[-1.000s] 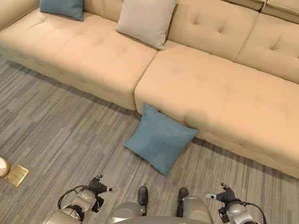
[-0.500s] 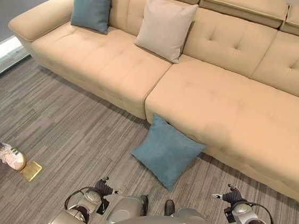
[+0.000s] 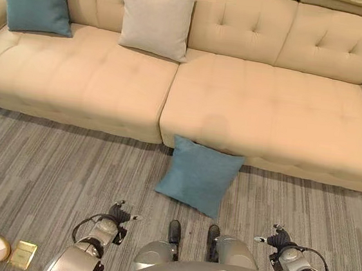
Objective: Pick up all the scattered cushions and arrange them neatly on the sofa.
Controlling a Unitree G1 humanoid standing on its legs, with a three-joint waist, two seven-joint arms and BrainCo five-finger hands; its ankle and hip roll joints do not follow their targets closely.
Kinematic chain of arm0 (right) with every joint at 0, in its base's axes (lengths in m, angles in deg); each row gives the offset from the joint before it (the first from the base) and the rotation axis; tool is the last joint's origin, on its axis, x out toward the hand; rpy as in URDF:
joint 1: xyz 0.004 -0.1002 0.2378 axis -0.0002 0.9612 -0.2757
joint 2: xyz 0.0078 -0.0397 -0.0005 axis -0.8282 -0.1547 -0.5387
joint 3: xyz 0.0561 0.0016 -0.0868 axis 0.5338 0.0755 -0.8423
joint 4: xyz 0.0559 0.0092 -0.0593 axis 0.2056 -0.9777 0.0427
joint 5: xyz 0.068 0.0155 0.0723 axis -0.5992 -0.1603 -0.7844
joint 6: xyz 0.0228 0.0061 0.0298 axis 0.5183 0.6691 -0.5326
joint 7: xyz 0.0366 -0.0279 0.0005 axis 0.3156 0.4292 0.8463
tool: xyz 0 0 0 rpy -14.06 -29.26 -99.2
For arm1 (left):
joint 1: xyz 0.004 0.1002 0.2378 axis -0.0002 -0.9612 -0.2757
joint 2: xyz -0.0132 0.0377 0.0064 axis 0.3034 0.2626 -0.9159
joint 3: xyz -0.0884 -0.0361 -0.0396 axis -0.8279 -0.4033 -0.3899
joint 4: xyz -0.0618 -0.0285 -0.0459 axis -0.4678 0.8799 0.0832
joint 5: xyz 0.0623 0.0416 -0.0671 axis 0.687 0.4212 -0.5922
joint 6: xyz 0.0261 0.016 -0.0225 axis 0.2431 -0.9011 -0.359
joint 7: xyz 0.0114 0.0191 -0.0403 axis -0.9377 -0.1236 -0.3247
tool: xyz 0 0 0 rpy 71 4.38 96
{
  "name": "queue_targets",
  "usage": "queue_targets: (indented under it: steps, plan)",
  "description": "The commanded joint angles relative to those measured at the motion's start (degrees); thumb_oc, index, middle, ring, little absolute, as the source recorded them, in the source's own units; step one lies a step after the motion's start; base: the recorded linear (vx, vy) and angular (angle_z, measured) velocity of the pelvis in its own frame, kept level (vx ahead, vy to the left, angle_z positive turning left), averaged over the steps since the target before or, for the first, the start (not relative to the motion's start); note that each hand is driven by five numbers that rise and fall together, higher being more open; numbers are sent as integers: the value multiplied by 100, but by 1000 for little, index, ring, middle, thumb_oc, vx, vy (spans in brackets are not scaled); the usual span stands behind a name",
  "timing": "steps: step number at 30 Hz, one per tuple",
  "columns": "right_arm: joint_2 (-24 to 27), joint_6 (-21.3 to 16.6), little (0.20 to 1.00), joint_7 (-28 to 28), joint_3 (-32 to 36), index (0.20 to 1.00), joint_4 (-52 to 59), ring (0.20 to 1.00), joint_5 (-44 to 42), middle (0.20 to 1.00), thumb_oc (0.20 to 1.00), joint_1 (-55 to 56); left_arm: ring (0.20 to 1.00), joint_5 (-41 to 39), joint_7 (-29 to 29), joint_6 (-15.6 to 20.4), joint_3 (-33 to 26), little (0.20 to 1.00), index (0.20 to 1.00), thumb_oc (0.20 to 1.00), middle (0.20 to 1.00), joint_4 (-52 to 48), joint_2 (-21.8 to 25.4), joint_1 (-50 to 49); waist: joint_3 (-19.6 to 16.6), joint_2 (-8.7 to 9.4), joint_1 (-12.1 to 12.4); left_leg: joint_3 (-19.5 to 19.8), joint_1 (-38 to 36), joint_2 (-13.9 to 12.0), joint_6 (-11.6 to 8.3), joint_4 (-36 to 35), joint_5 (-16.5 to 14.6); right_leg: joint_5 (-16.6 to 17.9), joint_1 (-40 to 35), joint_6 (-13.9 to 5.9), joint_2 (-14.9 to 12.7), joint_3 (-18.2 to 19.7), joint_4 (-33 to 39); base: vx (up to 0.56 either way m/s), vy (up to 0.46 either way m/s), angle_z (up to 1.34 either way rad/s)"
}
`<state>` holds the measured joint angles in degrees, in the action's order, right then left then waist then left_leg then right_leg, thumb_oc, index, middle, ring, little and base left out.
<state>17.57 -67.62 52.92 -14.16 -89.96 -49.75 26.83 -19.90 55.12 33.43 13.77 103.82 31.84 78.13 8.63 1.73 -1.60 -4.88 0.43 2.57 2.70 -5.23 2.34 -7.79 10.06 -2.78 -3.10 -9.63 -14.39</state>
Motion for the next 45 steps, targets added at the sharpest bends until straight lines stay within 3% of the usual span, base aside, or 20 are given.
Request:
queue_targets:
  steps: [1, 2, 4, 7, 9, 14, 15, 17, 20, 22, 24, 27, 28, 29, 30, 33, 37, 39, 43, 45]
  plan:
    - [237, -59, 1000, -159, -102, 1000, -188, 1000, -22, 1000, 1000, 7, 1000, -50, -71, 87, -84, 1000, 1000, 1000, 1000, 136, -33, 38, -301, 184, 69, 311, 280, -64, -252, 699, -589, 483, -355, -247, 116, 481, 871, 168, -109, 14]
    - [323, -95, 1000, -174, 39, 1000, -211, 1000, -145, 1000, 1000, 78, 1000, 1, -45, 83, -2, 1000, 1000, 1000, 1000, 121, -112, 108, -289, 242, -27, 303, 463, -29, -440, 1263, -738, 545, -623, -170, 67, 476, 1222, 110, -96, 113]
    - [387, -104, 1000, -181, 22, 1000, -227, 1000, -209, 1000, 1000, 24, 1000, -121, -63, 92, 40, 1000, 1000, 1000, 1000, 60, -193, 173, -210, 307, 7, 563, 816, -63, -496, 1873, -892, 546, -768, -123, -13, 561, 1343, 98, 51, 175]
    - [399, -66, 1000, -179, 30, 1000, -157, 1000, -173, 1000, 1000, -15, 1000, -124, -73, 65, 187, 1000, 1000, 1000, 1000, 91, -270, 192, -279, 189, 74, 913, 1078, -624, -612, 990, -316, 304, -792, -210, -78, 657, 1266, 213, 329, -28]
    - [287, -58, 1000, -186, 93, 1000, -97, 1000, -192, 1000, 1000, -28, 1000, -5, -60, 76, 252, 1000, 1000, 1000, 1000, 88, -220, 239, -244, 165, -10, 728, 1060, -497, -597, 1035, -347, 404, -646, -371, -362, 784, 1157, 173, 515, -70]
    - [191, -67, 1000, -234, 55, 1000, 56, 1000, -239, 1000, 1000, -176, 1000, -70, -142, 101, 171, 1000, 1000, 1000, 1000, -23, -23, 384, -119, 233, 40, 426, 1157, -325, -372, 1236, -585, 583, -232, -505, -575, 915, 807, -8, 256, -90]
    - [184, -81, 1000, -268, 10, 1000, 98, 1000, -227, 1000, 1000, -241, 1000, -122, -177, 124, 97, 1000, 1000, 1000, 1000, -53, 60, 384, -63, 246, 132, 272, 1121, -349, -313, 1239, -625, 654, -106, -524, -633, 706, 710, -72, 183, -100]
    - [183, -124, 1000, -304, -54, 1000, 191, 1000, -204, 1000, 1000, -328, 1000, -194, -217, 144, -8, 1000, 1000, 1000, 1000, -44, 123, 344, -4, 242, 323, 24, 1033, -435, -294, 1175, -637, 714, -50, -469, -815, -141, 670, -47, 135, -136]
    - [221, -157, 1000, -325, -94, 1000, 221, 1000, -202, 1000, 1000, -346, 1000, -215, -213, 143, -52, 1000, 1000, 1000, 1000, -37, 145, 297, 19, 276, 317, -17, 909, -322, -254, 1084, -603, 631, -4, -397, -502, -190, 607, 12, 82, -50]
    - [258, -168, 1000, -344, -139, 1000, 222, 1000, -199, 1000, 1000, -348, 1000, -211, -215, 159, -78, 1000, 1000, 1000, 1000, -34, 117, 257, 18, 311, 393, -148, 838, -257, -274, 1004, -628, 590, -198, -381, -450, -477, 905, -13, -14, -17]
    - [338, -205, 1000, -409, -162, 1000, 253, 1000, -229, 1000, 1000, -337, 1000, -227, -191, 179, -1, 1000, 1000, 1000, 1000, -44, -33, 275, 20, 273, 335, -61, 873, -192, -310, 1080, -648, 593, -220, -280, -156, 3, 1149, 67, -145, -22]
    - [408, -227, 1000, -430, -117, 1000, 280, 1000, -281, 1000, 1000, -309, 1000, -212, -162, 181, 106, 1000, 1000, 1000, 1000, -69, -148, 330, 14, 259, 242, 29, 998, -171, -440, 1397, -676, 619, -319, -213, -112, 25, 1331, 63, -103, 60]
    - [456, -250, 1000, -427, -114, 1000, 281, 1000, -320, 1000, 1000, -334, 1000, -268, -136, 166, 138, 1000, 1000, 1000, 1000, -85, -238, 341, 50, 283, 214, 384, 1105, -132, -496, 1889, -888, 620, -504, -122, -112, 47, 1411, 60, -63, 82]
    - [456, -250, 1000, -427, -114, 1000, 281, 1000, -320, 1000, 1000, -334, 1000, -268, -136, 166, 138, 1000, 1000, 1000, 1000, -85, -238, 341, 51, 283, 213, 385, 1104, -132, -496, 1889, -888, 620, -505, -122, -112, 46, 1412, 86, 94, 28]
    - [504, -222, 1000, -429, -78, 1000, 256, 1000, -295, 1000, 1000, -324, 1000, -251, -120, 144, 191, 1000, 1000, 1000, 1000, -81, -295, 332, 23, 270, 171, 365, 1137, -473, -565, 1793, -771, 584, -554, -185, -221, 26, 1431, 47, 182, 14]
    - [567, -186, 1000, -443, -30, 1000, 282, 1000, -280, 1000, 1000, -346, 1000, -317, -154, 160, 312, 1000, 1000, 1000, 1000, -180, -325, 422, 15, 261, 161, 700, 1245, -1009, -761, 1524, -456, 550, -508, -304, -471, 53, 1367, 59, 385, 11]
    - [554, -179, 1000, -374, 111, 1000, 319, 1000, -263, 1000, 1000, -307, 1000, -236, -94, 181, 389, 1000, 1000, 1000, 1000, -148, -372, 393, -28, 150, 93, 977, 1108, -846, -818, 1419, -599, 634, -477, -445, -744, 160, 1250, 76, 383, -18]
    - [438, -150, 1000, -360, 152, 1000, 316, 1000, -307, 1000, 1000, -346, 1000, -179, -106, 183, 392, 1000, 1000, 1000, 1000, -131, -265, 461, -8, 242, 73, 845, 1099, -630, -720, 1491, -753, 901, -310, -566, -992, 283, 1221, 3, 389, -18]
    - [347, -139, 1000, -364, 139, 1000, 352, 1000, -326, 1000, 1000, -433, 1000, -218, -160, 194, 259, 1000, 1000, 1000, 1000, -157, -99, 491, -7, 325, 166, 615, 1073, -517, -602, 1464, -842, 1143, -151, -682, -1145, 230, 1261, -56, 239, -22]
    - [308, -168, 1000, -392, 87, 1000, 446, 1000, -288, 1000, 1000, -506, 1000, -272, -202, 239, 41, 1000, 1000, 1000, 1000, -185, 117, 393, 29, 325, 405, 234, 922, -563, -526, 1313, -823, 1219, -76, -701, -1325, -604, 1182, -101, 216, -79]
